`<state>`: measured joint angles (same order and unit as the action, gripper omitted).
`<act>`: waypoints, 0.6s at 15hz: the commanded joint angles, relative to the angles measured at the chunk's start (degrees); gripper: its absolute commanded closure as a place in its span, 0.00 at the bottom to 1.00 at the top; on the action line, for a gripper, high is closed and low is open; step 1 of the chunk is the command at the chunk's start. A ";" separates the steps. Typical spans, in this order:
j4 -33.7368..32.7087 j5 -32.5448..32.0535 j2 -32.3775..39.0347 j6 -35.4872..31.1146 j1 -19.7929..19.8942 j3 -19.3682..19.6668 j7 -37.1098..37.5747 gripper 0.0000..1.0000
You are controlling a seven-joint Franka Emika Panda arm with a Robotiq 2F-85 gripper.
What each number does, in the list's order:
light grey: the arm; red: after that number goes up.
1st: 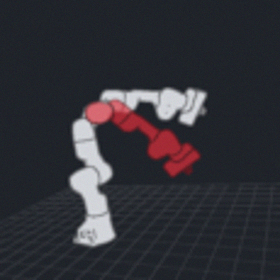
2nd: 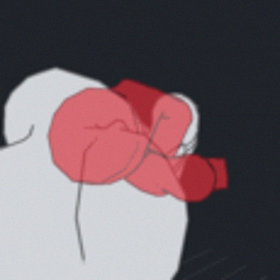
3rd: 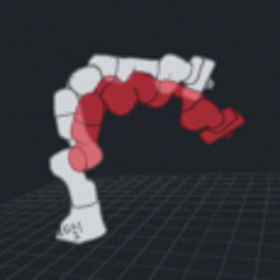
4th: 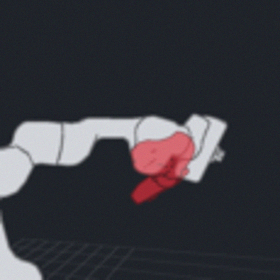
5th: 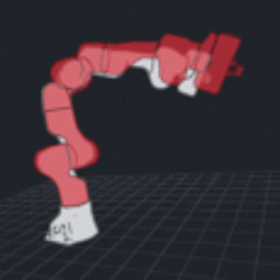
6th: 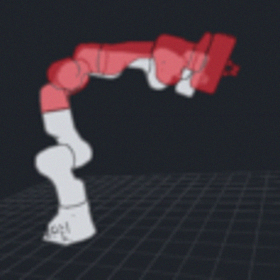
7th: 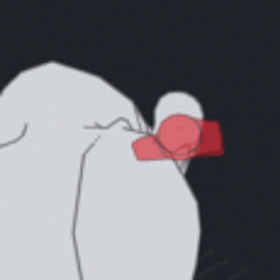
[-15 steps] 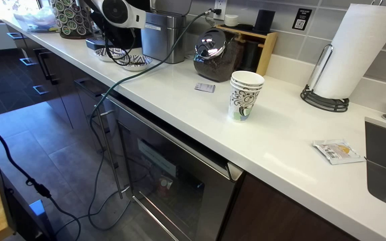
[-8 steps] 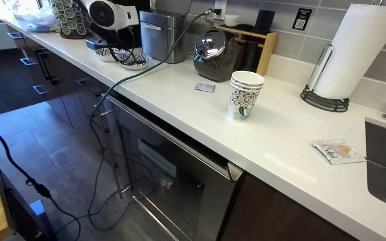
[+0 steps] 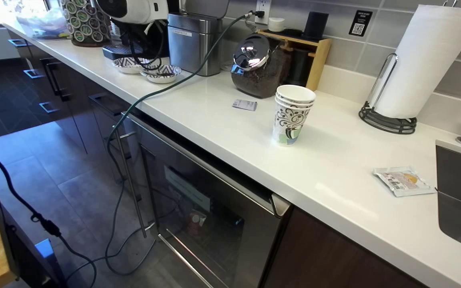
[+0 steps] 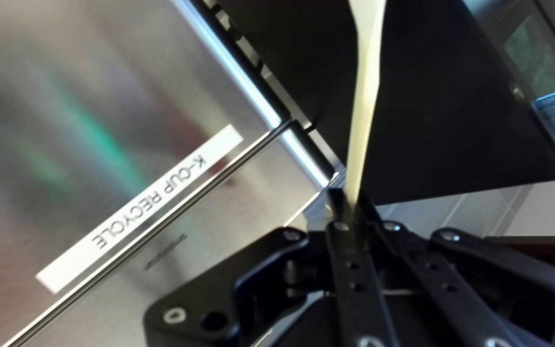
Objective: Use the spoon to move the contents in one plate to another
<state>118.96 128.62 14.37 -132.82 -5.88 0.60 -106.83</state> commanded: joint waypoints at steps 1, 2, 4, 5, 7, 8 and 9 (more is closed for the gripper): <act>1.34 -2.26 -3.77 -7.61 0.23 0.13 9.00 0.99; 1.56 -3.25 -4.22 -9.33 0.03 0.05 9.60 0.99; 1.96 -4.81 -4.51 -12.59 -0.50 -0.36 10.21 0.99; 1.87 -4.21 -4.64 -13.29 -0.21 -0.30 10.97 0.99; 1.49 -4.90 -4.84 -14.23 0.67 0.13 15.50 0.99; 1.21 -5.80 -4.59 -13.85 1.62 0.73 19.03 0.99; 2.31 -9.77 -5.48 -10.72 4.22 2.43 24.19 0.99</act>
<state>119.24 124.88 10.87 -146.04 -5.51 0.87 -93.08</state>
